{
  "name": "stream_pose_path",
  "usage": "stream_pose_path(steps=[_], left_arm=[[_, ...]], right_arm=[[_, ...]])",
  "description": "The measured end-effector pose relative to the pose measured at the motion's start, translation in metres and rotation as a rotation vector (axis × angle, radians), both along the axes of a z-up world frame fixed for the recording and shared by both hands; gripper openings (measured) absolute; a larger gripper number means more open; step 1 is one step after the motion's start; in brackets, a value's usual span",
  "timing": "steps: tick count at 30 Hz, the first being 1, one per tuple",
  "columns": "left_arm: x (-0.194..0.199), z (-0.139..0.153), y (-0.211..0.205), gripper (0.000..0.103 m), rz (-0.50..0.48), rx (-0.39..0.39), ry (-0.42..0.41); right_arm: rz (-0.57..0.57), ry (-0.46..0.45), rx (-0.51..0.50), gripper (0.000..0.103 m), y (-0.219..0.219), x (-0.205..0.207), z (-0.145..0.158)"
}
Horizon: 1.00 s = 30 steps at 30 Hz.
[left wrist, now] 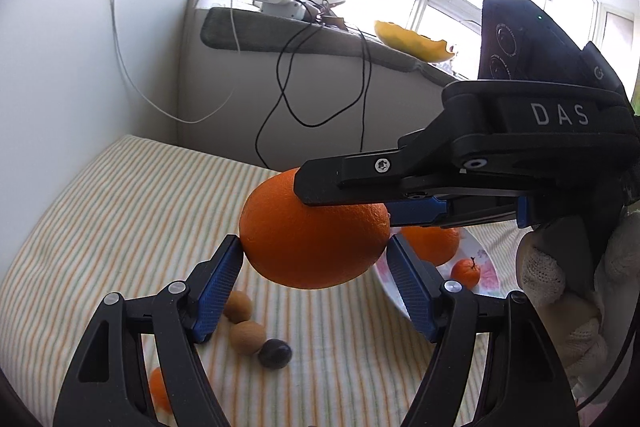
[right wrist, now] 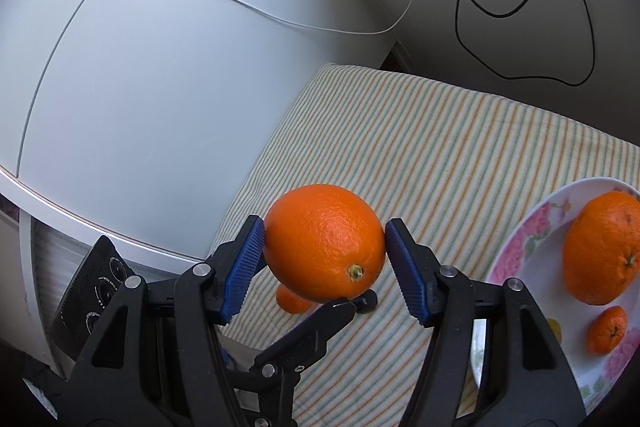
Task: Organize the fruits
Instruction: 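Lift the large orange with the right tool and carry it over the plate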
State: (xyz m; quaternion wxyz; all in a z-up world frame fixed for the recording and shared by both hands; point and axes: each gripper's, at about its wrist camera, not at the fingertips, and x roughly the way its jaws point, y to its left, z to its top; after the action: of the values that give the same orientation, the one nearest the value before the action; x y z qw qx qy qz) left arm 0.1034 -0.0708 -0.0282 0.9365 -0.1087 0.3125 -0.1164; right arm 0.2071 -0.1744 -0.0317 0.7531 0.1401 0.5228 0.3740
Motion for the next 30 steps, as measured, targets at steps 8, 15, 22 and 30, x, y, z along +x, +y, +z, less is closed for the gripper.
stream_pose_path(steps=[8,15,22,30], left_arm=[[0.014,-0.005,-0.034,0.074,-0.077,-0.021,0.016],[0.019,-0.01,-0.051,0.074,-0.118,-0.032,0.033],[0.021,-0.016,-0.062,0.074,-0.148,-0.035,0.053],[0.025,-0.021,-0.072,0.074,-0.177,-0.037,0.074]], right_arm=[[-0.07,0.001,-0.033,0.066,-0.047,0.0,0.002],[-0.106,0.011,-0.047,0.066,-0.076,0.002,0.001],[-0.124,0.024,-0.058,0.066,-0.09,-0.003,-0.005],[-0.145,0.029,-0.079,0.066,-0.102,-0.008,-0.008]])
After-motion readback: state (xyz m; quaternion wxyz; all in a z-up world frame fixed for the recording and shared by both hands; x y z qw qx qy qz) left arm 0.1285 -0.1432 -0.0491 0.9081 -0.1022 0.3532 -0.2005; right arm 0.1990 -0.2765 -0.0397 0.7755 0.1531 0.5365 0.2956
